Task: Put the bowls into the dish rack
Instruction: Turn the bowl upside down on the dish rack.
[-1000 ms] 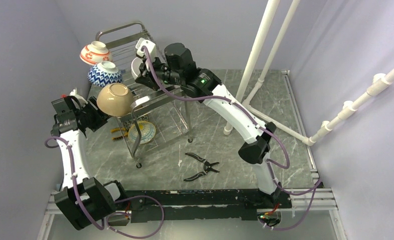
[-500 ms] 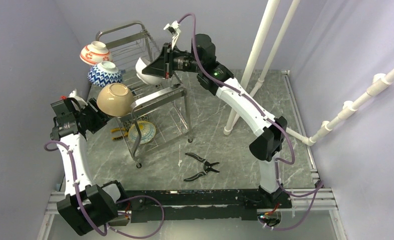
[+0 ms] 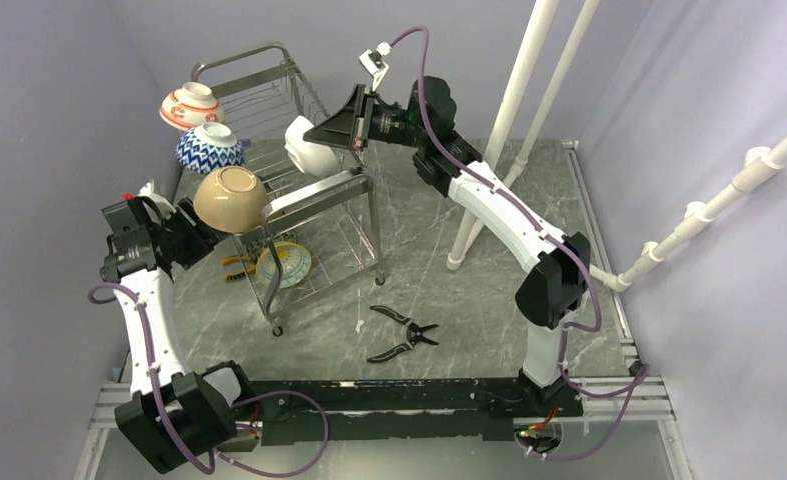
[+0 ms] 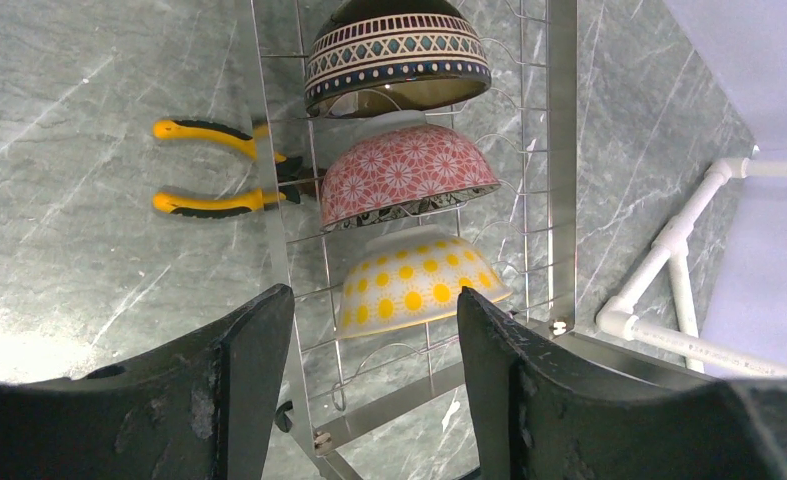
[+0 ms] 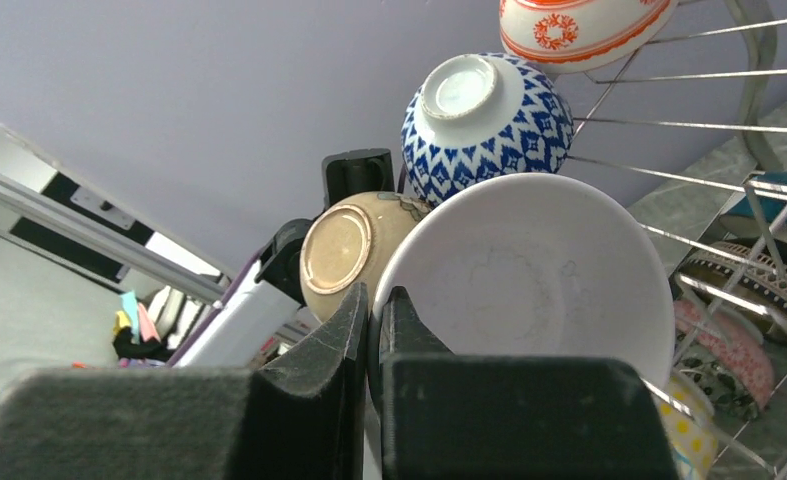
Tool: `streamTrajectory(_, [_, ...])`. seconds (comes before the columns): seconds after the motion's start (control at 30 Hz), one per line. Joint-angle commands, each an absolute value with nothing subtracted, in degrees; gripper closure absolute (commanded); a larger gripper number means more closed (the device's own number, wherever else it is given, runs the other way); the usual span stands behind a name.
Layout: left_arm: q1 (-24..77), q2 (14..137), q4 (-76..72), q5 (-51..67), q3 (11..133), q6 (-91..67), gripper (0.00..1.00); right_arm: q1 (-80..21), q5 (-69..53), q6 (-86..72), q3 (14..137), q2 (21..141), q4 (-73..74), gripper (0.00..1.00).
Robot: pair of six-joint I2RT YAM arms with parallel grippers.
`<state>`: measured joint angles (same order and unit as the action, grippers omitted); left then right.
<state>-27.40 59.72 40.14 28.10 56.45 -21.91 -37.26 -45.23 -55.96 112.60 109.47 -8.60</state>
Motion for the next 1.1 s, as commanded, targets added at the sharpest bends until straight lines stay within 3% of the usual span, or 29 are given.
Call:
streamTrajectory(0.0, [-27.6, 58.7, 38.8, 28.0, 57.1, -21.4, 0.35, -33.6, -43.4, -61.7, 107.4, 104.0, -16.9, 1.0])
streamTrajectory(0.43, [-27.5, 55.6, 40.6, 26.1, 59.4, -21.6, 0.35, -31.3, -40.5, -66.2, 97.5, 101.3, -26.1, 1.0])
streamTrajectory(0.87, [-27.6, 49.2, 50.3, -12.7, 75.9, -25.9, 0.37, -29.9, -41.2, -68.9, 93.9, 100.5, -29.5, 1.0])
streamTrajectory(0.97, [-27.6, 50.2, 47.7, -15.4, 81.4, -23.9, 0.36, -29.8, -41.3, -69.1, 93.2, 100.3, -30.0, 1.0])
streamTrajectory(1.07, [-27.6, 52.7, 44.1, -9.4, 87.7, -20.9, 0.36, -29.8, -41.5, -68.2, 93.8, 100.3, -28.6, 1.0])
